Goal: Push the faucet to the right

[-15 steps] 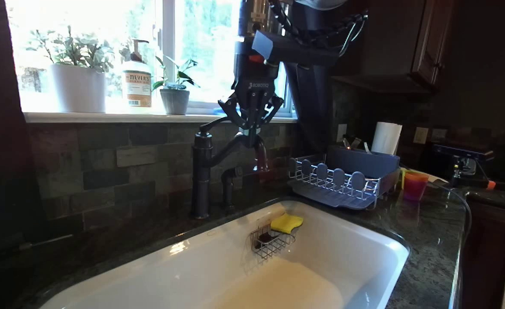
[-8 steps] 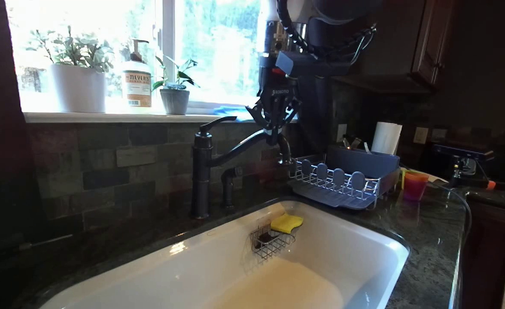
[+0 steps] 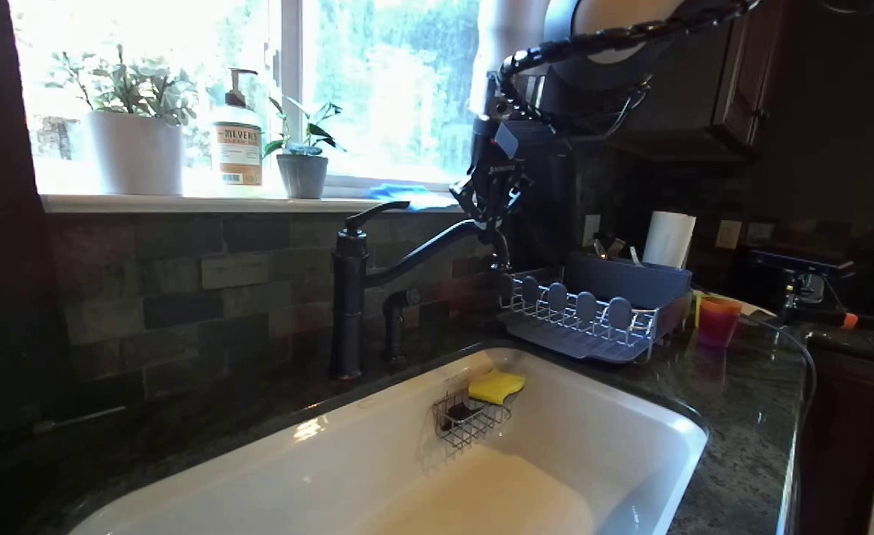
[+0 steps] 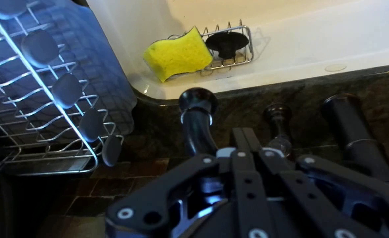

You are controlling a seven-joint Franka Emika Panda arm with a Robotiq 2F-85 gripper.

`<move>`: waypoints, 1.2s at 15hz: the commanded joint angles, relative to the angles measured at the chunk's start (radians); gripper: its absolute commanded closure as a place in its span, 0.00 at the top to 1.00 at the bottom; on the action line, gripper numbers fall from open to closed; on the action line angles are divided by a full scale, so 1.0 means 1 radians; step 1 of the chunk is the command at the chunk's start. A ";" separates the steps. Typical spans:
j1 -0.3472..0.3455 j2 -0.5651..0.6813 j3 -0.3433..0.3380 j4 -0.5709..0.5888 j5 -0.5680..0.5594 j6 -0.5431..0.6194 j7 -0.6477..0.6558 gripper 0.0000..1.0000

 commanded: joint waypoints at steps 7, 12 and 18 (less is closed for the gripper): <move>0.004 -0.059 0.014 -0.009 0.023 -0.146 -0.029 0.00; 0.069 -0.111 0.037 0.025 0.239 -0.304 -0.199 0.00; 0.130 -0.177 0.044 0.047 0.477 -0.401 -0.464 0.40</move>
